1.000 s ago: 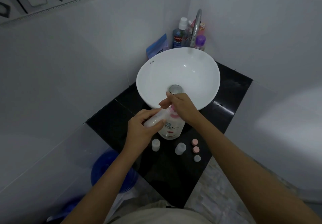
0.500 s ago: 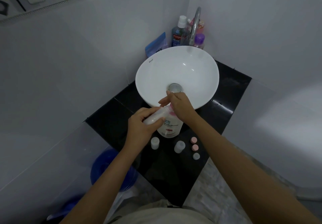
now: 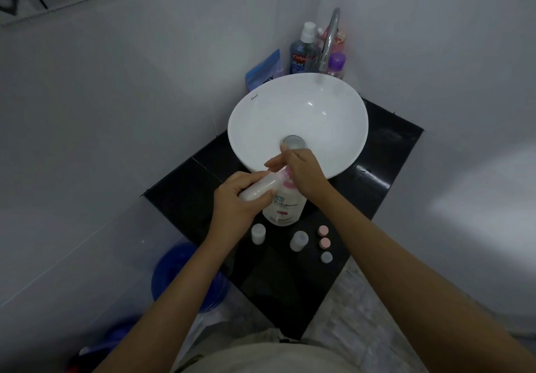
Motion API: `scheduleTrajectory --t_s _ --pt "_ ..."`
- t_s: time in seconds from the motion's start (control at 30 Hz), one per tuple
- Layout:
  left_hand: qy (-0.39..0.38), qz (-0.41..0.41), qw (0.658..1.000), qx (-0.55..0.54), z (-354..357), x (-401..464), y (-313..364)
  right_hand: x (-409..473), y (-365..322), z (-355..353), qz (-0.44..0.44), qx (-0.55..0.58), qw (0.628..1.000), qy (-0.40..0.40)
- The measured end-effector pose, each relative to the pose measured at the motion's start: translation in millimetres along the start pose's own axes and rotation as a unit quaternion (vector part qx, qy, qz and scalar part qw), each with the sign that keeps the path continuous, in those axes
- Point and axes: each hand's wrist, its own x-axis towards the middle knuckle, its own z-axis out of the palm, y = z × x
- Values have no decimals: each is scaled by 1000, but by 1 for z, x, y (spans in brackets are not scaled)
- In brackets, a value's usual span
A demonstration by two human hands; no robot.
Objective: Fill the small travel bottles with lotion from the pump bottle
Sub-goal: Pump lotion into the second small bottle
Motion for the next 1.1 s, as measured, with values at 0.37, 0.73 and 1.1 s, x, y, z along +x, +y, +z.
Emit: scheduleTrajectory --t_s 0.37,0.73,1.1 --pt "10 19 1000 -1 -3 3 5 0 -13 -5 -16 0 1000 -11" --pt "-6 -12 1000 -3 -2 0 -3 1 3 1 24 -40 999 -8" --pt "-16 14 1000 22 -9 1 2 3 -7 -3 3 3 1000 -7"
